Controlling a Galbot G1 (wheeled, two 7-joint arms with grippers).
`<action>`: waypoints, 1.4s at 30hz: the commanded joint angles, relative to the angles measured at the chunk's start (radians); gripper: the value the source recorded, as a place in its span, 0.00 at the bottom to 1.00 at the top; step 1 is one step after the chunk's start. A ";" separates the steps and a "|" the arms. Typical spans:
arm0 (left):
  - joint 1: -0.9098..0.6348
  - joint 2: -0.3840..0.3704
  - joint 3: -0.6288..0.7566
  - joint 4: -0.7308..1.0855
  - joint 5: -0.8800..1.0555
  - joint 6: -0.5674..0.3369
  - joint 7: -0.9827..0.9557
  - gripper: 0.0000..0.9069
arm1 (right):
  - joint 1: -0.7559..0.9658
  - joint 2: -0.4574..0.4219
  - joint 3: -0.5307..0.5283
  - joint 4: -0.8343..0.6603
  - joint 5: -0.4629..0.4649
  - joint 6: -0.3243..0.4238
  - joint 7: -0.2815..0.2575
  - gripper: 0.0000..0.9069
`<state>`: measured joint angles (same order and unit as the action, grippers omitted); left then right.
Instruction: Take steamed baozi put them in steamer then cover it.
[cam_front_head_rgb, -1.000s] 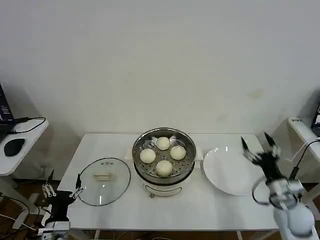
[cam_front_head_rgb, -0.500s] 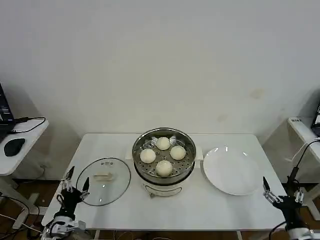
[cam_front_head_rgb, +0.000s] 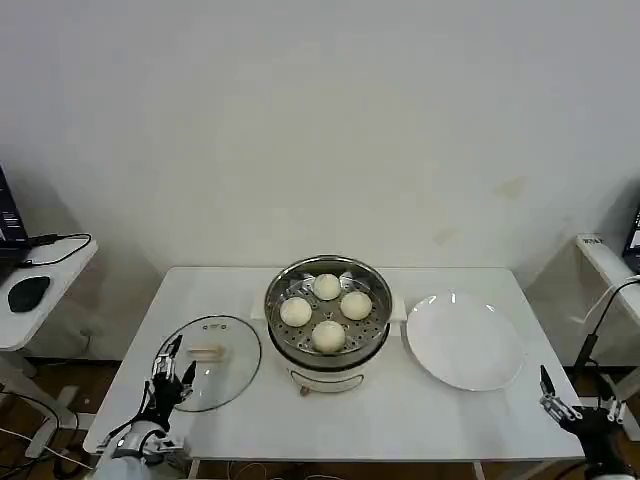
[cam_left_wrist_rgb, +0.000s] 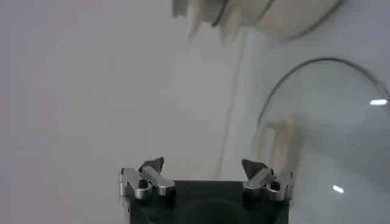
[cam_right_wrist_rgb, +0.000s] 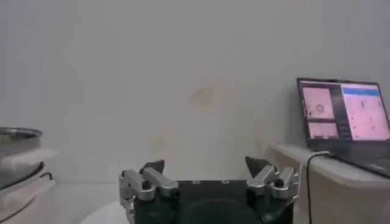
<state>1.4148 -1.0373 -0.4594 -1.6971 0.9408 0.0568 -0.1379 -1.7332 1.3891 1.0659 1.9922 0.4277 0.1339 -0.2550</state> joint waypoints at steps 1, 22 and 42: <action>-0.121 -0.002 0.070 0.111 0.086 0.002 0.027 1.00 | -0.030 0.017 0.019 0.041 0.010 -0.015 -0.001 1.00; -0.228 -0.018 0.100 0.247 0.105 0.002 0.019 1.00 | -0.049 0.027 0.003 0.031 -0.012 -0.004 -0.005 1.00; -0.277 -0.042 0.119 0.280 0.128 0.010 0.011 0.00 | -0.060 0.034 -0.008 0.018 -0.023 0.014 -0.008 1.00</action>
<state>1.1545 -1.0727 -0.3411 -1.4437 1.0615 0.0674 -0.1194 -1.7915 1.4221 1.0587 2.0078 0.4072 0.1456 -0.2613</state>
